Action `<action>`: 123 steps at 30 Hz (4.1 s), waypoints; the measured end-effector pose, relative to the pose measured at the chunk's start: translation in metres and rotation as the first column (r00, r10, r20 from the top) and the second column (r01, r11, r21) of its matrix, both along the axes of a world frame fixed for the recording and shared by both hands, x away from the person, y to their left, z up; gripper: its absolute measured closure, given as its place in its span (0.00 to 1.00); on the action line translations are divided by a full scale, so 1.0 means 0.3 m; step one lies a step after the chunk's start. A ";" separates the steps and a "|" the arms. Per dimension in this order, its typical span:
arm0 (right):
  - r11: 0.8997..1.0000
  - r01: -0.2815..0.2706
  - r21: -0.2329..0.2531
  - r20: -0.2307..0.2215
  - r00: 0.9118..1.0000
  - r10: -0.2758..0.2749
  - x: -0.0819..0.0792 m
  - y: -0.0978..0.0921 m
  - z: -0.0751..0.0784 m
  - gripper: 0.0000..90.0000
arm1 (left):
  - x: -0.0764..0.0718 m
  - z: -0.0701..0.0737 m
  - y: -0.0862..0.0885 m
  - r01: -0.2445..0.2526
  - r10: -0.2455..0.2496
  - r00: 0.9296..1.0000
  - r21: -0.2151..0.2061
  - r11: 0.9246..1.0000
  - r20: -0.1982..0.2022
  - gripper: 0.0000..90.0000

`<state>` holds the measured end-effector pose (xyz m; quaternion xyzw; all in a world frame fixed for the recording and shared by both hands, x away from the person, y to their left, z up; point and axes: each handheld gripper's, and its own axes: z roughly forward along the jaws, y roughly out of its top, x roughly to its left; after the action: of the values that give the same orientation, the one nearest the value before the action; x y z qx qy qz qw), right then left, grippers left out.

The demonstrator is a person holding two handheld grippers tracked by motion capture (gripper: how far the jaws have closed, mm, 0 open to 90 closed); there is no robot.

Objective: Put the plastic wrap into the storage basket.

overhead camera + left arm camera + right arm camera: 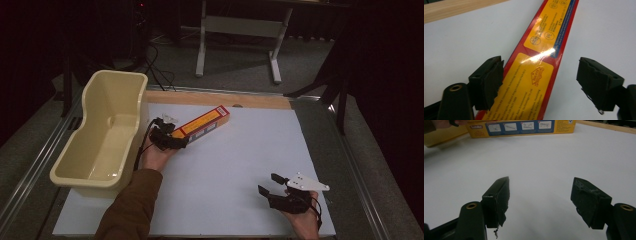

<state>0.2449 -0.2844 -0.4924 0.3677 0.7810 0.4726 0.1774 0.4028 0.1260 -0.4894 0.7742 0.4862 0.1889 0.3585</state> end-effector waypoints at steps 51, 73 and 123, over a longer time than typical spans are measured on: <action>1.000 -0.012 0.005 -0.013 1.000 0.012 0.005 0.000 -0.002 0.35 | -0.080 -0.022 -0.095 0.161 -0.150 0.985 0.127 0.979 -0.090 0.44; 0.995 0.043 0.090 0.016 0.999 -0.044 0.000 -0.040 0.014 0.36 | -0.259 -0.031 -0.240 0.466 -0.463 0.885 0.111 0.878 -0.049 0.44; 0.994 0.095 -0.047 -0.072 0.993 -0.098 0.356 -0.049 0.054 1.00 | -0.624 -0.037 -0.144 0.570 -0.568 0.822 -0.050 0.820 0.043 1.00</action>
<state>0.3516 -0.2993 -0.4762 0.4186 0.7783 0.4324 0.1788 0.2155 0.0828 -0.5004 0.8702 0.2342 0.0684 0.4282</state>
